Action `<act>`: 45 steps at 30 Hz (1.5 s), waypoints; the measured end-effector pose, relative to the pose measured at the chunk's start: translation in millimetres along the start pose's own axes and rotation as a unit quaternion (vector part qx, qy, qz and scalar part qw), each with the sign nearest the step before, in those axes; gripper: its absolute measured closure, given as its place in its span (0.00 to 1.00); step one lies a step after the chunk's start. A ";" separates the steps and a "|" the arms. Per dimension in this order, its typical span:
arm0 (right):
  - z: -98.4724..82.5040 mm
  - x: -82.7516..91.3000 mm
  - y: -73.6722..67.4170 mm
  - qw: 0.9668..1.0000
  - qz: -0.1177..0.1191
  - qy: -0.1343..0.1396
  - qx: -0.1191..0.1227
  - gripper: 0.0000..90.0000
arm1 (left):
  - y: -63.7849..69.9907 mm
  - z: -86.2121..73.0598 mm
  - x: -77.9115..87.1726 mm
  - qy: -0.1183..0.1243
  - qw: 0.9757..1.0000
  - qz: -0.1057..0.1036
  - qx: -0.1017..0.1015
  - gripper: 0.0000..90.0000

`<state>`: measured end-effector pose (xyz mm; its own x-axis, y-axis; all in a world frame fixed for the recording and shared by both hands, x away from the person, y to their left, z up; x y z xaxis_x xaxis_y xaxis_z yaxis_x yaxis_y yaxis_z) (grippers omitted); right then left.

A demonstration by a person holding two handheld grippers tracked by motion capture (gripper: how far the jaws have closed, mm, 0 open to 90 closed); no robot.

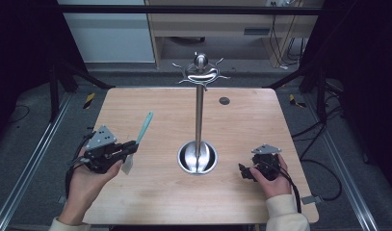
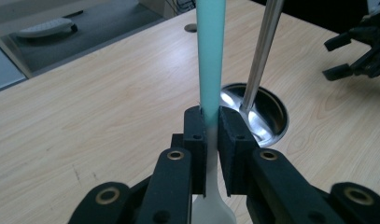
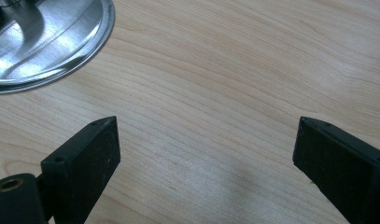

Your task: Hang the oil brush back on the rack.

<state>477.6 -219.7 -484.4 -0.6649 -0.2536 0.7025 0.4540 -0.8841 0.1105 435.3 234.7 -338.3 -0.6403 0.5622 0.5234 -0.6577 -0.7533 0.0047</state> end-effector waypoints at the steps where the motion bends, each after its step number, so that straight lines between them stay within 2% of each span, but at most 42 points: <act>1: 0.0 0.0 0.0 1.000 0.000 0.000 0.000 0.09 | 0.7 1.5 0.7 0.004 1.000 0.000 0.000 0.91; 19: -0.1 0.1 0.6 1.000 0.000 0.001 0.002 0.09 | 16.3 38.4 12.1 0.051 0.999 -0.011 -0.017 0.91; 20: -0.1 0.1 0.5 1.000 0.000 0.001 0.002 0.09 | 15.8 41.7 12.8 0.058 0.998 -0.004 -0.028 0.91; 24: -0.1 0.4 0.6 1.000 -0.001 0.001 0.000 0.09 | 23.4 51.2 15.8 0.061 0.998 -0.016 -0.026 0.91; 34: -0.1 0.5 0.8 1.000 -0.001 0.001 0.001 0.09 | 35.2 79.4 21.3 0.083 0.995 -0.026 -0.043 0.91; 45: -0.3 0.4 0.9 1.000 -0.003 0.002 0.001 0.09 | 39.2 89.4 19.5 0.090 0.994 -0.038 -0.045 0.91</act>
<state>477.5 -220.7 -484.2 -0.6695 -0.2495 0.6997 0.4512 -0.8848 0.1162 432.5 185.6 -251.8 -0.6430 0.6741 0.3634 -0.7340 -0.6779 -0.0414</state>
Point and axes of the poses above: each handheld gripper's, and its own axes: x roughly backward along the jaws, z roughly out of its top, y roughly to its right, the point moved 1 cm from there along -x, roughly forward along the jaws, and after that the axes turned 3 degrees about x, right-handed, at the moved point
